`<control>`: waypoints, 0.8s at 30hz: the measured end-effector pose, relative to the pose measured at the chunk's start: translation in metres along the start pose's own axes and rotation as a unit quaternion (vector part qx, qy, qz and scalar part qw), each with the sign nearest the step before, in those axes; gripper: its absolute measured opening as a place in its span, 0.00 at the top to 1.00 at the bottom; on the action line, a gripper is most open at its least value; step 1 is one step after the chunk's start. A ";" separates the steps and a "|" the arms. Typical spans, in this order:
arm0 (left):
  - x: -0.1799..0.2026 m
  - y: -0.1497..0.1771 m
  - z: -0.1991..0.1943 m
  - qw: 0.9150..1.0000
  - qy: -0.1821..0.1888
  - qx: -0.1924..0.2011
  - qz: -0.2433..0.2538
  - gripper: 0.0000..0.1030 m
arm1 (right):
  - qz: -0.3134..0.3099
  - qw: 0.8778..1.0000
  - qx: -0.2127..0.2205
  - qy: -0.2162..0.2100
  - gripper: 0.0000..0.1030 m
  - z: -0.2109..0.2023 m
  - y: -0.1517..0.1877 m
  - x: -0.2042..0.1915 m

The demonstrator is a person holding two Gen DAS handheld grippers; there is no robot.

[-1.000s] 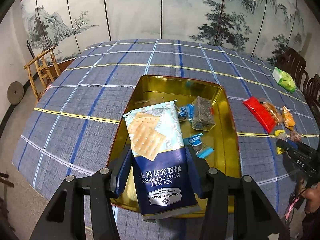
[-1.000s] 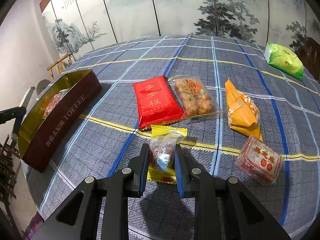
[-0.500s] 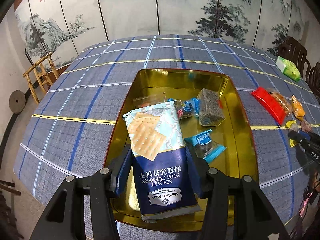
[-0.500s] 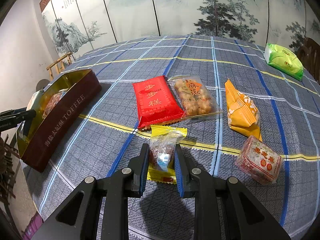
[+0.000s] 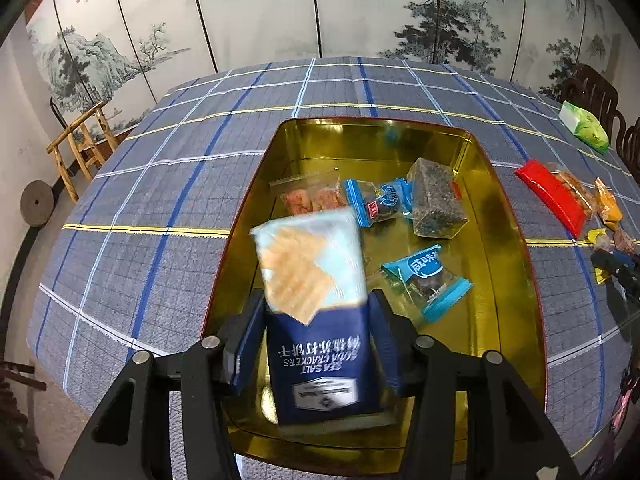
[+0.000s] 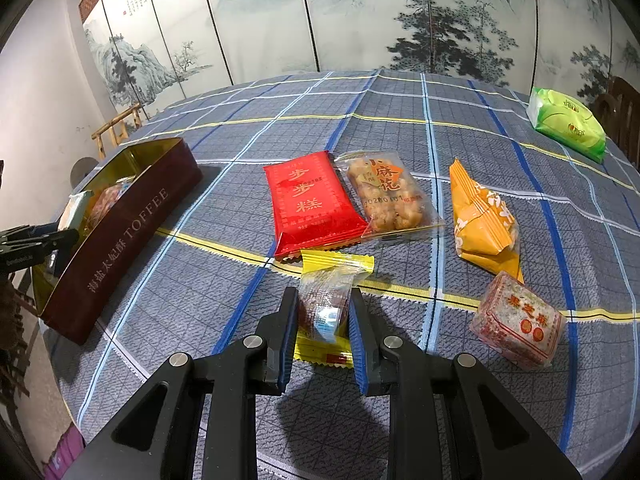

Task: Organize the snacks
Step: 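Lower the blue soda crackers box into the tin and open the left gripper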

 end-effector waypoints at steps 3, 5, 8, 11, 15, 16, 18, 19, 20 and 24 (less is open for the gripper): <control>-0.001 0.000 0.000 1.000 -0.002 0.003 0.000 0.56 | 0.000 1.000 0.000 0.000 0.76 0.000 0.000 0.000; -0.001 0.000 -0.001 1.000 -0.001 0.003 0.001 0.56 | 0.000 1.000 0.000 0.000 0.76 0.000 0.000 0.000; -0.002 0.000 -0.002 1.000 -0.004 0.004 0.001 0.56 | 0.000 1.000 0.000 0.000 0.76 0.000 0.000 -0.001; -0.002 0.001 -0.005 1.000 -0.007 0.008 0.001 0.56 | 0.000 1.000 0.000 0.000 0.76 0.000 0.000 -0.001; -0.001 0.004 -0.013 1.000 -0.020 0.018 0.001 0.55 | 0.000 1.000 0.000 0.000 0.76 0.000 0.000 -0.001; 0.001 0.006 -0.015 1.000 -0.023 0.020 0.001 0.55 | -0.001 1.000 0.000 0.000 0.76 0.000 0.000 -0.001; 0.002 0.008 -0.019 1.000 -0.022 0.022 0.000 0.55 | -0.001 1.000 0.000 0.001 0.76 0.000 0.000 -0.001; 0.003 0.010 -0.021 1.000 -0.021 0.023 0.000 0.54 | 0.000 1.000 0.000 0.001 0.76 0.000 0.000 0.000; 0.005 0.011 -0.022 1.000 -0.021 0.023 -0.001 0.54 | -0.001 1.000 0.000 0.001 0.76 0.000 0.000 -0.001; 0.007 0.019 -0.029 0.999 -0.023 0.027 -0.007 0.52 | -0.002 1.000 -0.002 0.005 0.76 0.000 0.001 0.000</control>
Point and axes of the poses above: each gripper's, at about its wrist camera, not at the fingertips, and z roughly the way its jaws point, x to its right, y to its underside, the point moved 6 cm from there along z, roughly the way its jaws point, and after that the axes turned 11 degrees about -x, right-handed, at the moved point
